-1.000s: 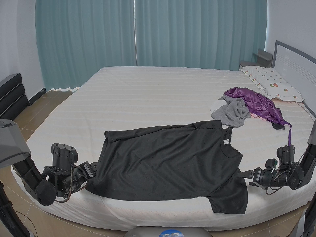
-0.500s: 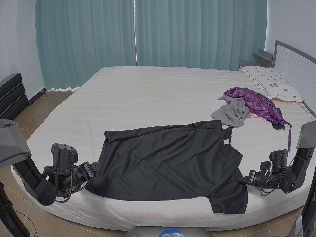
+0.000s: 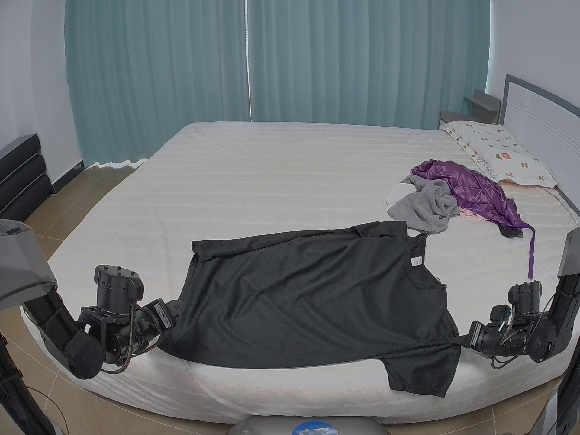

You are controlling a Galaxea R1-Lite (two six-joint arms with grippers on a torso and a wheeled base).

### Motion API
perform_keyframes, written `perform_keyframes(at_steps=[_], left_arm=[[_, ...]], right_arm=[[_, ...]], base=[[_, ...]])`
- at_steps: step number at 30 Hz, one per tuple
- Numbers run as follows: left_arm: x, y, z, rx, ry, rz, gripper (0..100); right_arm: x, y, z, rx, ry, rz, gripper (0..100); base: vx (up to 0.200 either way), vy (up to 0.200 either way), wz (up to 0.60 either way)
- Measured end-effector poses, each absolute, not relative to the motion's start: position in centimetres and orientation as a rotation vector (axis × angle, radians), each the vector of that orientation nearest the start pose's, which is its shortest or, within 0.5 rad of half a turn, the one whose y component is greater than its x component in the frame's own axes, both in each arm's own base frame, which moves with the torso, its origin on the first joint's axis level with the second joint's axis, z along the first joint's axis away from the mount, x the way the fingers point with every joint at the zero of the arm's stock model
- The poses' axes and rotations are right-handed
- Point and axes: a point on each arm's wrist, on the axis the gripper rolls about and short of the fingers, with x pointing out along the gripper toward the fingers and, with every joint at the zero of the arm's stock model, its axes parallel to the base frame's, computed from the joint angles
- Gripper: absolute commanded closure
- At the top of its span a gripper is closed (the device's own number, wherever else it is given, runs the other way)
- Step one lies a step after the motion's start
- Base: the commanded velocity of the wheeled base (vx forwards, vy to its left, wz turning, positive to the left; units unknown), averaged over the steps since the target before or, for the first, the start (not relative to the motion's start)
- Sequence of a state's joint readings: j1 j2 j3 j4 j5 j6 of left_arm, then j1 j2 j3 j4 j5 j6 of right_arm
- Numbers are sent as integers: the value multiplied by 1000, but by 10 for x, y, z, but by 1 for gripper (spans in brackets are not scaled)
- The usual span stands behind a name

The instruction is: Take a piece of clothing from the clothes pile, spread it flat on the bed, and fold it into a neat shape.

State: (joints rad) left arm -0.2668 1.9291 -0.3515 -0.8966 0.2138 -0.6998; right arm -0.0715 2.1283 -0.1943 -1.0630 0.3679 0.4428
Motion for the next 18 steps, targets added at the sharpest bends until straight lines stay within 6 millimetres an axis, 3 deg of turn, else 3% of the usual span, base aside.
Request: perform_keyframes(at_steps=[18], left_arm=[[249,-65,41,-507,653,177,0]], right_arm=[[190,-18,-8,541,960,69,100]], base=[[0,0,0]])
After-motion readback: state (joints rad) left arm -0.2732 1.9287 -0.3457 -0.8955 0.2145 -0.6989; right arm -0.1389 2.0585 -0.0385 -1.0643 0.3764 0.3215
